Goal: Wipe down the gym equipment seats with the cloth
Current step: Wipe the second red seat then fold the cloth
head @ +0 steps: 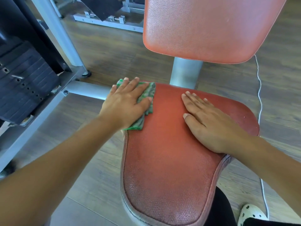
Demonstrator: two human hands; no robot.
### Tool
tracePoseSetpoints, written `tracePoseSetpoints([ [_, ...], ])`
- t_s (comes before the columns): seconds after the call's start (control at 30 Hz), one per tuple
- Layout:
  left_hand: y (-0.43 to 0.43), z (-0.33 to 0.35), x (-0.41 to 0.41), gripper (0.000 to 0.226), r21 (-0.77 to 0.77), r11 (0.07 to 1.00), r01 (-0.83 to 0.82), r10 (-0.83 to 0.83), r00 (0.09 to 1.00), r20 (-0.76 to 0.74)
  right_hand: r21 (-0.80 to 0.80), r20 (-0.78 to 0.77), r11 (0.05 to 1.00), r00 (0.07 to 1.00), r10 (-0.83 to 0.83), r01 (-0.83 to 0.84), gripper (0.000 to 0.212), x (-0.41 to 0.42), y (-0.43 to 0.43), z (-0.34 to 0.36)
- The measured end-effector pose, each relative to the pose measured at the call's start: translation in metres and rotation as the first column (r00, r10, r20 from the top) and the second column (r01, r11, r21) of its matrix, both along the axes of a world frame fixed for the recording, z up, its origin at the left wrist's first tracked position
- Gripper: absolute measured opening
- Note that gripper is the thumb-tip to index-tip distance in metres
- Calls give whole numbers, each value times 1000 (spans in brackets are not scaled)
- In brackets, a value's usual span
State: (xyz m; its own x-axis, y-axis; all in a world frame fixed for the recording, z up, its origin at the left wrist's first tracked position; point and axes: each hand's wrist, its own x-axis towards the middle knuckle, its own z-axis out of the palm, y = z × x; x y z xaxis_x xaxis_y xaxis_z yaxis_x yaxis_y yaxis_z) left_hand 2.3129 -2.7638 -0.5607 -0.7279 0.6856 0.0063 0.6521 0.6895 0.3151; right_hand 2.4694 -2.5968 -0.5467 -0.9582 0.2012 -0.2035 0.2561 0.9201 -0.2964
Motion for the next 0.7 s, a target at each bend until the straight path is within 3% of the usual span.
tracePoseSetpoints([
  [0.13, 8, -1, 12, 59, -88, 979, -182, 185, 983, 20, -27, -78, 1000, 997, -18, 16, 70, 7, -8, 5],
  [0.27, 5, 4, 29, 63, -71, 951, -299, 306, 945, 115, -67, -9, 995, 997, 80, -80, 92, 19, -32, 21],
  [0.33, 3, 6, 42, 64, -26, 948, -316, 316, 935, 158, -16, 59, 991, 989, 133, -132, 103, 23, -36, 16],
  [0.43, -4, 8, 62, 65, 48, 946, -321, 301, 921, 246, 143, -37, 954, 962, 270, -262, 96, 27, -22, -18],
  [0.53, -10, 8, 78, 67, 80, 953, -291, 259, 926, 275, 176, -5, 943, 958, 286, -281, 81, 30, -7, -32],
  [0.7, -27, 2, 104, 103, 57, 984, -170, 150, 954, 262, 154, -47, 909, 916, 398, -387, 85, 39, 3, -27],
])
